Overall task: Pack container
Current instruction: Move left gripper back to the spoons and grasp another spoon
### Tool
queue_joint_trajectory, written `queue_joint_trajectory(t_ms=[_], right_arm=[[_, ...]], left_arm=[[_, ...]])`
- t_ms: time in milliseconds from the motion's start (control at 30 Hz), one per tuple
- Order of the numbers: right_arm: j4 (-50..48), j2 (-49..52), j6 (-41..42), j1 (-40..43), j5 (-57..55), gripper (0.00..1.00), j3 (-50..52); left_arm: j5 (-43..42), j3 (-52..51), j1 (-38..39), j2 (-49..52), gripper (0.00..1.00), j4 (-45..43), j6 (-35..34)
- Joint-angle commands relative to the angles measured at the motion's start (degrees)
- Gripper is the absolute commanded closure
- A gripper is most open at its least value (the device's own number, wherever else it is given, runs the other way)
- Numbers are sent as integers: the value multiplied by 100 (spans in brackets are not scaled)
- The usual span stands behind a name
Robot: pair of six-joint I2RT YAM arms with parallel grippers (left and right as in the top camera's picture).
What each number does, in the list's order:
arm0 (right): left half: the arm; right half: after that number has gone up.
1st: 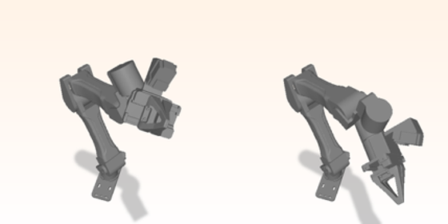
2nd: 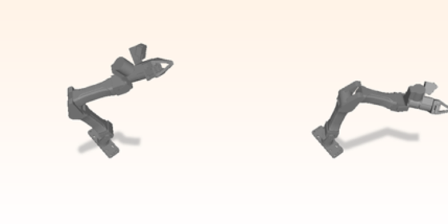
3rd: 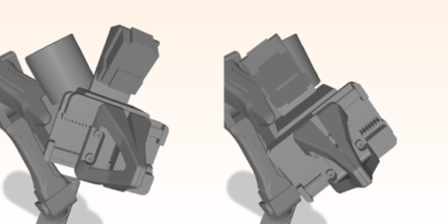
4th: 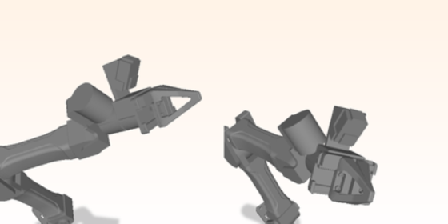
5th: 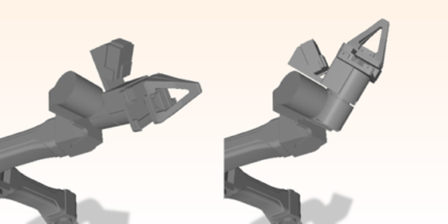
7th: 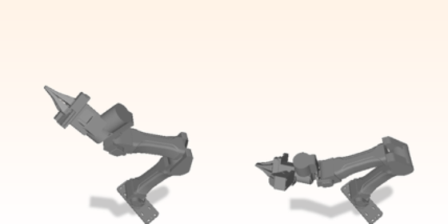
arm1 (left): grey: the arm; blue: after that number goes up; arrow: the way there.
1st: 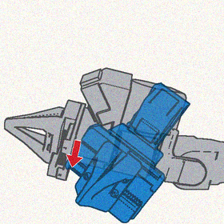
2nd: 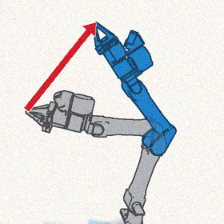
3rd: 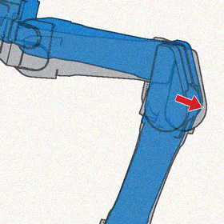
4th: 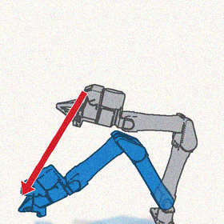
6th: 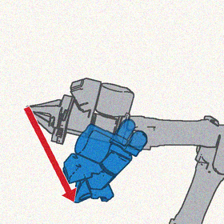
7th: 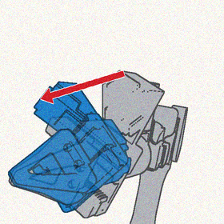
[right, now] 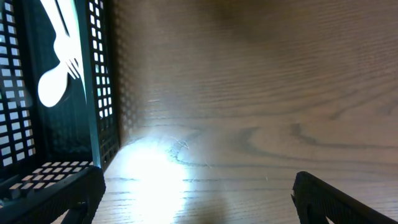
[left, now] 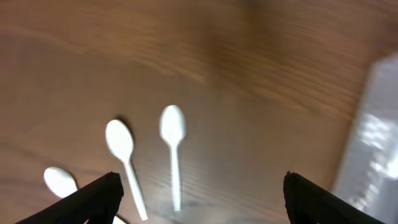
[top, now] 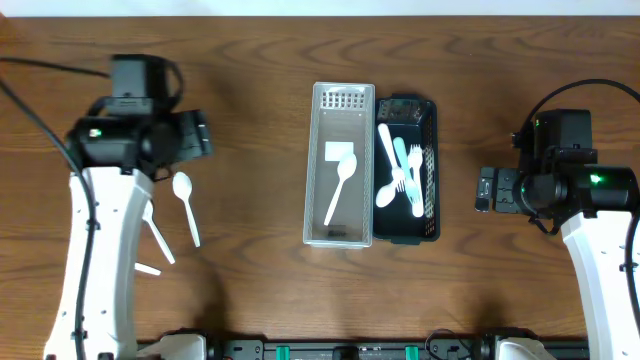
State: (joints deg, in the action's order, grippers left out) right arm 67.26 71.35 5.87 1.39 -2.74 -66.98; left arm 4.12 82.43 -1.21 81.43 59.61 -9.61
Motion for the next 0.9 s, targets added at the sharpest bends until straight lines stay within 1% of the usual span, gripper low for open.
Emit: queue_joint_trajectory(t_ms=[0, 133, 300, 367, 867], right_arm=[[4, -26, 92, 46, 96, 1, 4], [0, -26, 90, 46, 133, 1, 4], [-4, -26, 90, 46, 133, 1, 4], [-7, -26, 90, 46, 133, 1, 4], [2, -26, 90, 46, 133, 1, 4]], left_arm=[[-358, -505, -529, 199, 15, -85, -13], [-527, -1246, -863, 420, 15, -603, -11], [-551, -1967, -831, 750, 15, -1331, -9], [-695, -2138, -817, 909, 15, -1574, 11], [-741, -2238, -815, 2269, 15, -2120, 13]])
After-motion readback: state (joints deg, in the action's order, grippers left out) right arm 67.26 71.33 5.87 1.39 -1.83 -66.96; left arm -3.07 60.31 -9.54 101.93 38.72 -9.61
